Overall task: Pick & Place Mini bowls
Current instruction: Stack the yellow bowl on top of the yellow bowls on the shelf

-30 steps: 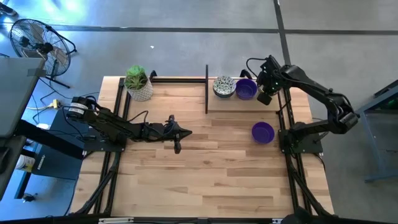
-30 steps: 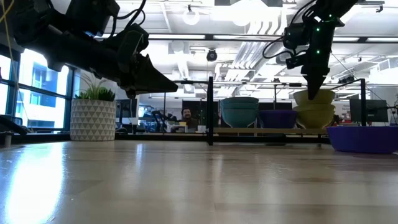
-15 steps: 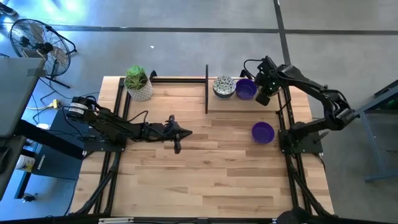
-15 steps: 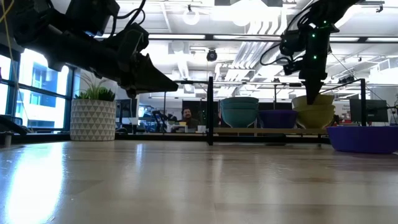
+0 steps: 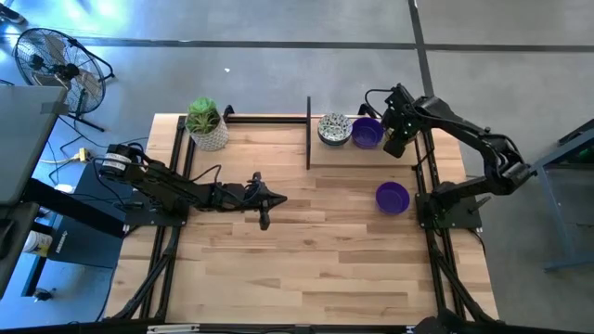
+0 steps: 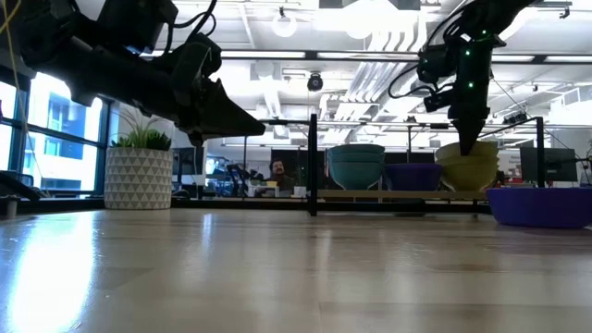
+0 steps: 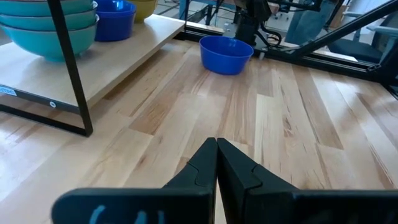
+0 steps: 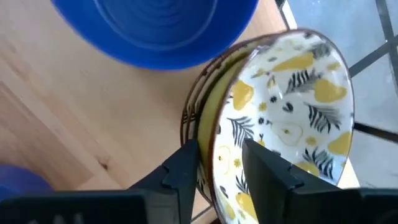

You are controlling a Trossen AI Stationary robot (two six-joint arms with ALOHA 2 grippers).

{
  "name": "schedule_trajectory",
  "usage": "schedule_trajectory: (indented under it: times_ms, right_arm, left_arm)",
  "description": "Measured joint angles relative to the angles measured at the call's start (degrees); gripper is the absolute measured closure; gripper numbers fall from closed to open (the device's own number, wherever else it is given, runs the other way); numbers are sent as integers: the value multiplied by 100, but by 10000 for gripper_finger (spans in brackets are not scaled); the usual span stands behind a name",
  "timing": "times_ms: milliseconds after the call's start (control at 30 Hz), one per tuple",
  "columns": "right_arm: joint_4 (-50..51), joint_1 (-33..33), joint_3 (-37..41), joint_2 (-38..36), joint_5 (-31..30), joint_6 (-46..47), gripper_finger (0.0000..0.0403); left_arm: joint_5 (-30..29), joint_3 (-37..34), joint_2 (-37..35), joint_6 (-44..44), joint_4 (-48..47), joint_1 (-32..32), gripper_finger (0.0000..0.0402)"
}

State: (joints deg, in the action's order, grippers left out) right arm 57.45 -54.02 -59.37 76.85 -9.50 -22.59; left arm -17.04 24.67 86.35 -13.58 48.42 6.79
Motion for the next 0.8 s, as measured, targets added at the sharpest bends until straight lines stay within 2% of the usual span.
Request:
schedule_trajectory:
  times_ms: [133,267,467,667,800]
  right_arm:
    - [252,0,0,-187,22,9,283]
    - [355,0,0,-472,7,9,295]
    - [289,0,-2,-755,226,7,332]
    - [129,0,-2,-665,254,94,392]
    - [53,0,-2,-663,403,170,394]
  left_arm:
    - [0,0,0,0,-5,0,399]
    - [-1,0,0,0,-11,0,399]
    - [-2,0,0,2,-11,0,399]
    - [-2,0,0,0,-32,0,399]
    - [-2,0,0,2,-57,0,399]
